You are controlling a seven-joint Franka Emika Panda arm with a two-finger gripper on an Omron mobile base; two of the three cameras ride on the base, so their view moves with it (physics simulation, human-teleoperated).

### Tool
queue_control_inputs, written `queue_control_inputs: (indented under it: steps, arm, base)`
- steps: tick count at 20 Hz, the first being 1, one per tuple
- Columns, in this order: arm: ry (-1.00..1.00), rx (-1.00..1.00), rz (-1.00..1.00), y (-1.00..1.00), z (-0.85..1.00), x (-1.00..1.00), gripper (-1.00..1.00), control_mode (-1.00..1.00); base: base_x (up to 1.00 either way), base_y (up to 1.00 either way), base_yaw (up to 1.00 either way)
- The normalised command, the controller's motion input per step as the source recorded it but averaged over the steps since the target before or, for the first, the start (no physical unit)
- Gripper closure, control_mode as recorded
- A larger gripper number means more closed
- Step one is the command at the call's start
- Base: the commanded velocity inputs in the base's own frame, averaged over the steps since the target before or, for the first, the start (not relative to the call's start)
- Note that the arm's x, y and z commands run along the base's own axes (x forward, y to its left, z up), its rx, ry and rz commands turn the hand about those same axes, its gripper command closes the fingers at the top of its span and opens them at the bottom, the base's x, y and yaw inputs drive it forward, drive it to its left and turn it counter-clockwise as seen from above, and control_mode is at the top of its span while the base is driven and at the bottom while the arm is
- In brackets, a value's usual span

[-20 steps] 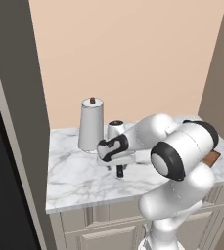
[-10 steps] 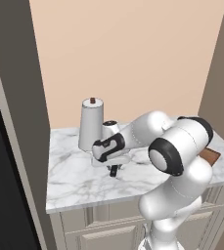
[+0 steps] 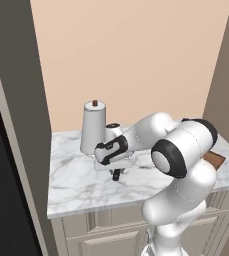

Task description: Move the cutting board and knife to the sink. Then move spray from the cabinet to the counter.

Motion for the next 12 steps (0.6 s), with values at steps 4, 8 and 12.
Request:
queue_control_inputs:
  steps: [4,8,12]
  arm:
    - [0.00,-0.06,-0.09,-0.23,-1.00,-0.56,1.00,-1.00]
    - [-0.04,-0.08,-0.09,-0.27,-1.00,-0.88,1.00,-1.00]
    - [-0.06,0.02,-0.13,-0.51,-0.34,-0.56,1.00,-1.00]
  base:
    - [0.00,0.00,0.00]
    - [0.00,0.00,0.00]
    - [0.00,0.00,0.00]
